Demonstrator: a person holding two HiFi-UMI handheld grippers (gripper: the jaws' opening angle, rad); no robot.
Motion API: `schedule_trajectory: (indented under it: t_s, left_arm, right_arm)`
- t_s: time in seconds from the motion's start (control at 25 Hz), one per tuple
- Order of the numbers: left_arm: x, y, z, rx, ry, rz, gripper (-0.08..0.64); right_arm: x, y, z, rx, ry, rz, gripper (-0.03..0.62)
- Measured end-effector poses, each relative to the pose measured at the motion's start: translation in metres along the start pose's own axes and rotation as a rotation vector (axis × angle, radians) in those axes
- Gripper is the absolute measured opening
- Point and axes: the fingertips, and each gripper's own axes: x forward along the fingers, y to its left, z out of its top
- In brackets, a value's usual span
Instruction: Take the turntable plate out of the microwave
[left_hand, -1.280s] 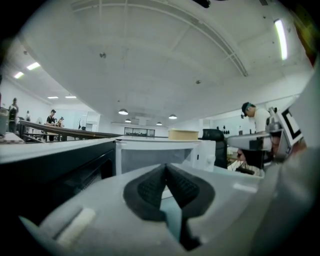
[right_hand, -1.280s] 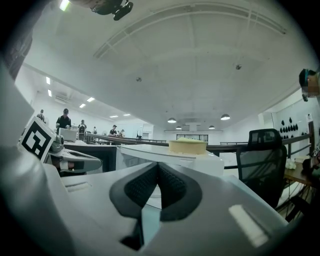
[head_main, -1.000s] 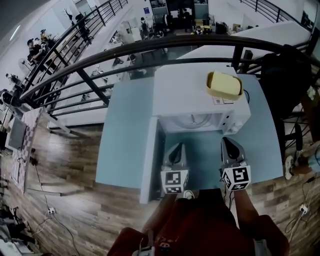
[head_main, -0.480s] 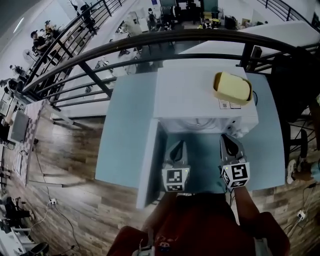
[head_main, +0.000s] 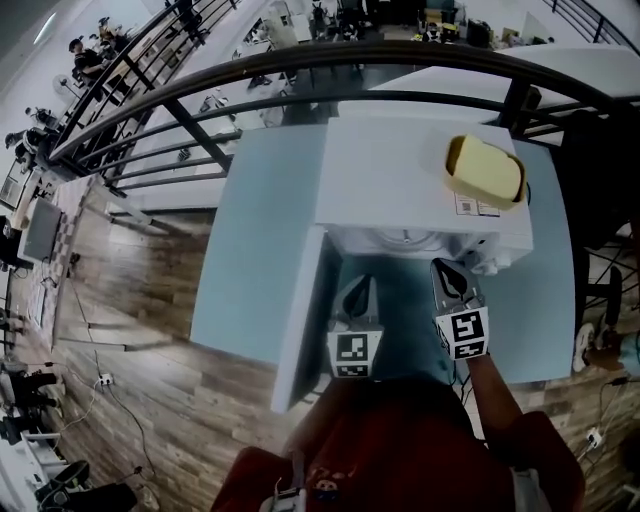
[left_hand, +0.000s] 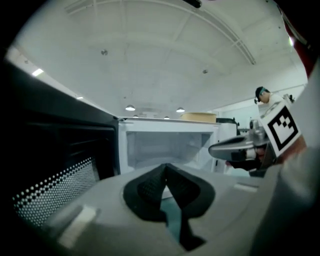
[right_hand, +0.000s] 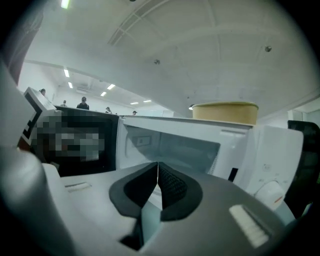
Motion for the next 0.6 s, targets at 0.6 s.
schedule_trajectory:
  t_s: [0.6]
  left_arm:
    - [0.000, 0.019, -0.019, -0.014, 0.036, 0.044, 0.000]
  right_arm:
    - [0.073, 0.037, -0.050, -0.242, 0.189, 0.188, 0.174]
